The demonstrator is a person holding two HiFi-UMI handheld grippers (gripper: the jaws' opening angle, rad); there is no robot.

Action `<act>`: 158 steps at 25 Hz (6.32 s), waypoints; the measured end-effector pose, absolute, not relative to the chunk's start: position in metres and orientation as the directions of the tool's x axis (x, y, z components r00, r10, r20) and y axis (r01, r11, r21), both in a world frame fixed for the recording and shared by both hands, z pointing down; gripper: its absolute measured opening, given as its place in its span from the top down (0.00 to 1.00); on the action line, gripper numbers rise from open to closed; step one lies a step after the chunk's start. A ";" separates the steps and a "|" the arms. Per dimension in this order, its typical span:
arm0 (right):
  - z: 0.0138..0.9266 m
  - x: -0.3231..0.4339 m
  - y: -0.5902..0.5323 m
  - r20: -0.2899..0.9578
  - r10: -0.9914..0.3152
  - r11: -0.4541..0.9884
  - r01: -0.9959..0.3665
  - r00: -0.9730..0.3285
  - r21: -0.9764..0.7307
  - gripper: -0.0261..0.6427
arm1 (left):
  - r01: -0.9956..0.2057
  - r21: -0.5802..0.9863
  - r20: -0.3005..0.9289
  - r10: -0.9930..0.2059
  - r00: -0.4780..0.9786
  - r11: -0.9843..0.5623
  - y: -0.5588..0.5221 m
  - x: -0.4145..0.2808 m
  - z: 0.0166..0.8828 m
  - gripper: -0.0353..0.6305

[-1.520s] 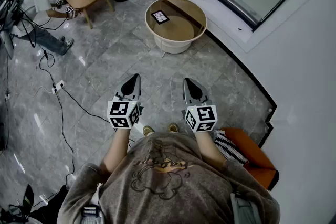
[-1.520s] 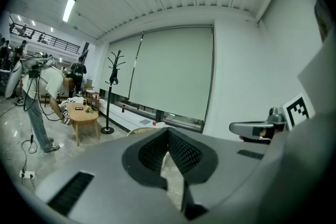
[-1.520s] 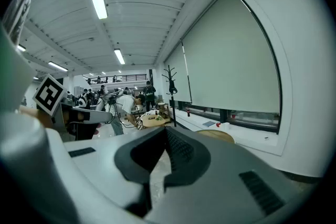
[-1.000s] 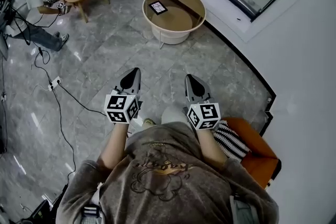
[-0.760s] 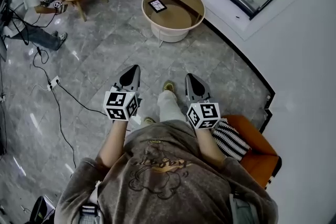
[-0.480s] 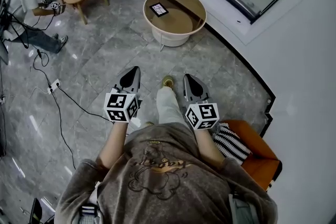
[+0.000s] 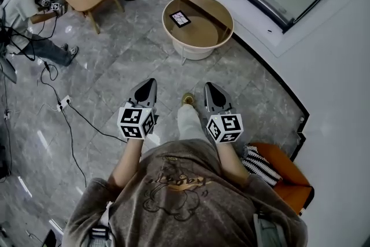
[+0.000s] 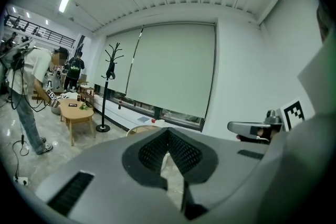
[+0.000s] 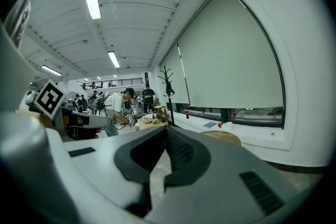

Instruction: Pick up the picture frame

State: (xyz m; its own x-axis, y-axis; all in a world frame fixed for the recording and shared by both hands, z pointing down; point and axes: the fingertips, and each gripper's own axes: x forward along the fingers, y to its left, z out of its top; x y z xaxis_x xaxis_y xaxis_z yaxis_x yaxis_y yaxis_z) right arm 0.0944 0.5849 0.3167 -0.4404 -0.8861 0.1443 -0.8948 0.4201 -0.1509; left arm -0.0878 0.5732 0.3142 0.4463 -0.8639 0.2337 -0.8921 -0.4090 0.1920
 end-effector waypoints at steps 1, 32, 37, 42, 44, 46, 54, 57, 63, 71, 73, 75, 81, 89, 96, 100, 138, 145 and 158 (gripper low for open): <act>0.318 0.095 0.579 0.149 -0.885 0.420 -0.895 -0.440 -0.150 0.94 | -0.892 0.193 0.236 -0.863 0.447 -0.410 0.567 -0.088 0.315 0.93; 0.314 0.125 0.366 0.210 -0.870 0.416 -0.893 -0.445 -0.171 0.94 | -0.898 0.223 0.278 -0.858 0.431 -0.379 0.352 -0.066 0.304 0.93; 0.310 0.134 0.326 0.208 -0.861 0.437 -0.885 -0.463 -0.163 0.94 | -0.908 0.215 0.262 -0.874 0.409 -0.361 0.314 -0.058 0.296 0.93; 0.314 0.140 0.289 0.219 -0.843 0.466 -0.871 -0.491 -0.157 0.94 | -0.920 0.208 0.248 -0.892 0.378 -0.332 0.282 -0.052 0.292 0.93; 0.315 0.143 0.276 0.224 -0.834 0.478 -0.863 -0.504 -0.162 0.94 | -0.925 0.208 0.248 -0.898 0.364 -0.317 0.269 -0.049 0.290 0.93; 0.318 0.147 0.264 0.228 -0.828 0.486 -0.858 -0.513 -0.166 0.94 | -0.929 0.210 0.248 -0.903 0.352 -0.305 0.260 -0.045 0.290 0.93; 0.324 0.144 0.229 0.226 -0.801 0.520 -0.832 -0.554 -0.194 0.94 | -0.944 0.193 0.272 -0.910 0.314 -0.268 0.240 -0.043 0.293 0.93; 0.331 0.140 0.223 0.236 -0.787 0.533 -0.821 -0.570 -0.204 0.94 | -0.948 0.193 0.283 -0.911 0.301 -0.253 0.234 -0.044 0.298 0.93; 0.341 0.139 0.202 0.245 -0.783 0.533 -0.820 -0.571 -0.207 0.94 | -0.945 0.197 0.284 -0.908 0.308 -0.260 0.208 -0.041 0.304 0.93; 0.345 0.141 0.164 0.256 -0.805 0.495 -0.844 -0.535 -0.204 0.94 | -0.931 0.210 0.291 -0.890 0.351 -0.299 0.164 -0.040 0.314 0.93; 0.349 0.136 0.154 0.264 -0.803 0.495 -0.845 -0.534 -0.204 0.94 | -0.928 0.217 0.293 -0.887 0.357 -0.302 0.151 -0.042 0.318 0.93; 0.353 0.130 0.143 0.273 -0.801 0.494 -0.845 -0.534 -0.204 0.94 | -0.926 0.224 0.297 -0.884 0.361 -0.303 0.138 -0.046 0.321 0.93; 0.355 0.121 0.098 0.290 -0.798 0.487 -0.849 -0.527 -0.202 0.94 | -0.915 0.228 0.319 -0.862 0.393 -0.332 0.089 -0.047 0.329 0.93; 0.351 0.097 0.044 0.285 -0.797 0.492 -0.846 -0.532 -0.203 0.94 | -0.901 0.203 0.347 -0.832 0.433 -0.384 0.031 -0.065 0.338 0.93; 0.352 0.077 -0.003 0.294 -0.796 0.490 -0.848 -0.529 -0.200 0.94 | -0.888 0.198 0.357 -0.813 0.460 -0.415 -0.022 -0.086 0.341 0.93; 0.345 0.066 -0.025 0.287 -0.811 0.472 -0.860 -0.509 -0.191 0.94 | -0.872 0.200 0.359 -0.795 0.489 -0.446 -0.048 -0.094 0.341 0.93; 0.461 0.092 -0.129 0.423 -0.739 0.462 -0.851 -0.525 -0.249 0.94 | -0.917 0.263 0.466 -0.792 0.394 -0.301 -0.137 -0.080 0.458 0.93; 0.524 0.084 -0.146 0.468 -0.707 0.467 -0.847 -0.530 -0.252 0.94 | -0.915 0.273 0.508 -0.764 0.399 -0.296 -0.150 -0.076 0.527 0.93; 0.670 0.067 -0.162 0.577 -0.597 0.532 -0.813 -0.557 -0.235 0.94 | -0.924 0.292 0.593 -0.710 0.379 -0.249 -0.140 -0.068 0.676 0.93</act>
